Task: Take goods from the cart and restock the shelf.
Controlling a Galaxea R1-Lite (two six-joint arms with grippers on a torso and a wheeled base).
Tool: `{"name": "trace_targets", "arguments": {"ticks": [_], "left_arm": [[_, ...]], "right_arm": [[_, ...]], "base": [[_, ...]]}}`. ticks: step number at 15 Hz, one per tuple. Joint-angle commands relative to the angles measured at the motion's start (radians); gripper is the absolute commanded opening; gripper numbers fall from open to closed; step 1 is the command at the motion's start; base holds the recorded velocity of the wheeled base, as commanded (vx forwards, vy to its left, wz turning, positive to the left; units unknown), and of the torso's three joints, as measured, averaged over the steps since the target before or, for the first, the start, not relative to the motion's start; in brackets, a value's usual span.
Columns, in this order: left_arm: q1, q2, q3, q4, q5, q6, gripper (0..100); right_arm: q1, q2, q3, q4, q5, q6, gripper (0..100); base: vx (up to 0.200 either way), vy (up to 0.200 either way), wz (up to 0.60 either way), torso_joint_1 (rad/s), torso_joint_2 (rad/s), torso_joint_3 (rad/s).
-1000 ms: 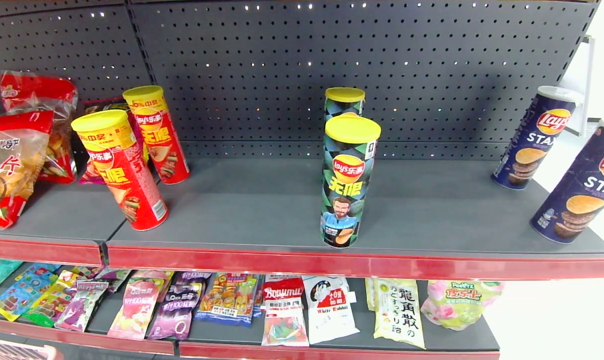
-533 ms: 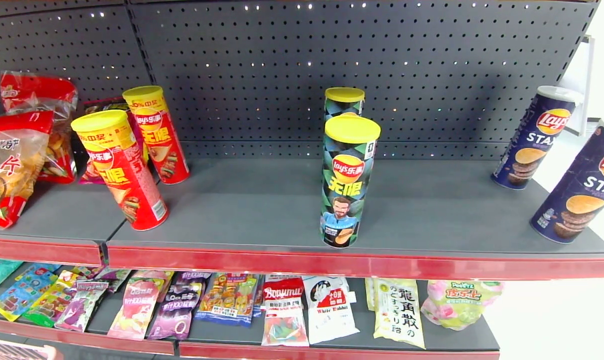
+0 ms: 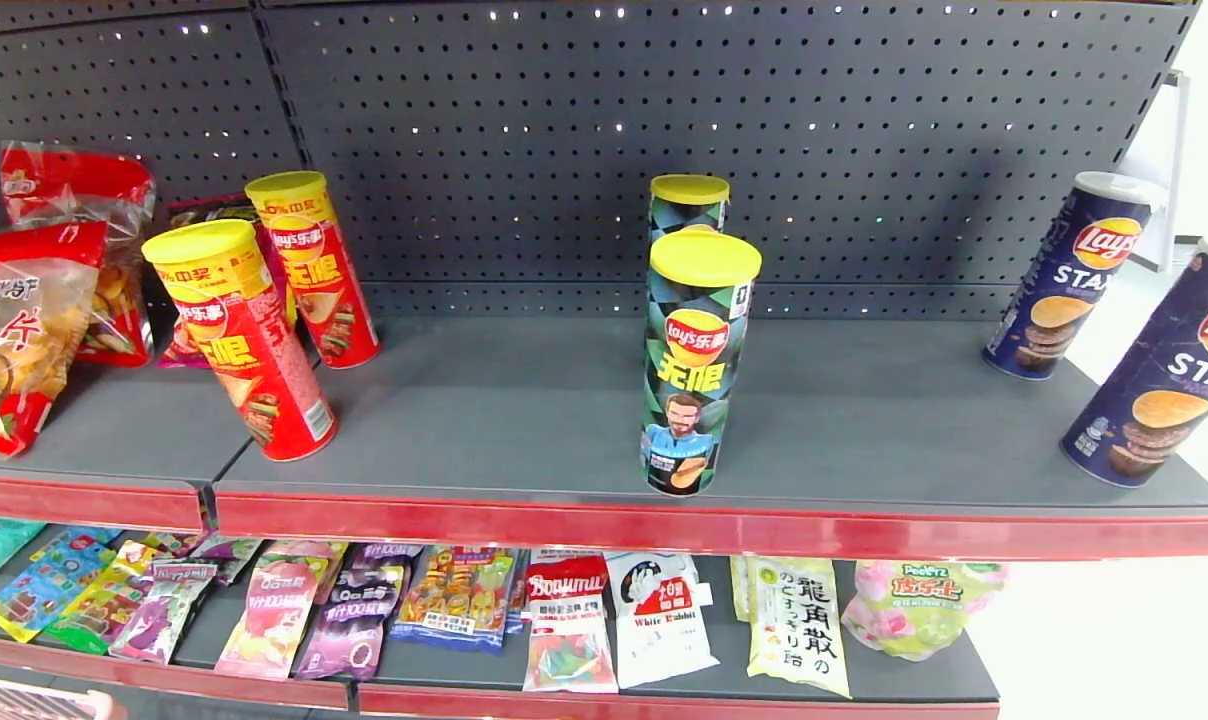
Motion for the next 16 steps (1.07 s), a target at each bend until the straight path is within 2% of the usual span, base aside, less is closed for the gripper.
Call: {"name": "trace_targets", "arguments": {"ticks": [1, 4, 9, 11, 14, 16], "left_arm": [[0.001, -0.012, 0.000, 0.000, 0.001, 0.000, 100], [0.001, -0.012, 0.000, 0.000, -0.001, 0.000, 100], [0.001, -0.012, 0.000, 0.000, -0.001, 0.000, 100], [0.001, -0.012, 0.000, 0.000, -0.001, 0.000, 100], [0.001, -0.012, 0.000, 0.000, -0.001, 0.000, 100], [0.001, -0.012, 0.000, 0.000, -0.001, 0.000, 100]], "right_arm": [[0.013, 0.012, 0.003, 0.001, 0.001, 0.000, 100], [0.078, 0.065, -0.012, 0.000, -0.002, -0.002, 100], [0.073, 0.432, -0.180, -0.026, -0.016, -0.009, 100], [0.075, 0.535, -0.181, -0.082, -0.019, -0.012, 100], [0.081, 0.743, -0.186, -0.177, -0.128, -0.052, 100], [0.150, 0.839, -0.184, -0.258, -0.183, -0.051, 100]], "base": [[0.000, 0.000, 0.00, 0.000, 0.00, 0.000], [0.000, 0.000, 0.00, 0.000, 0.00, 0.000], [0.000, 0.000, 0.00, 0.000, 0.00, 0.000], [0.000, 0.000, 0.00, 0.000, 0.00, 0.000], [0.000, 0.000, 0.00, 0.000, 0.00, 0.000], [0.000, 0.000, 0.00, 0.000, 0.00, 0.000]]}}
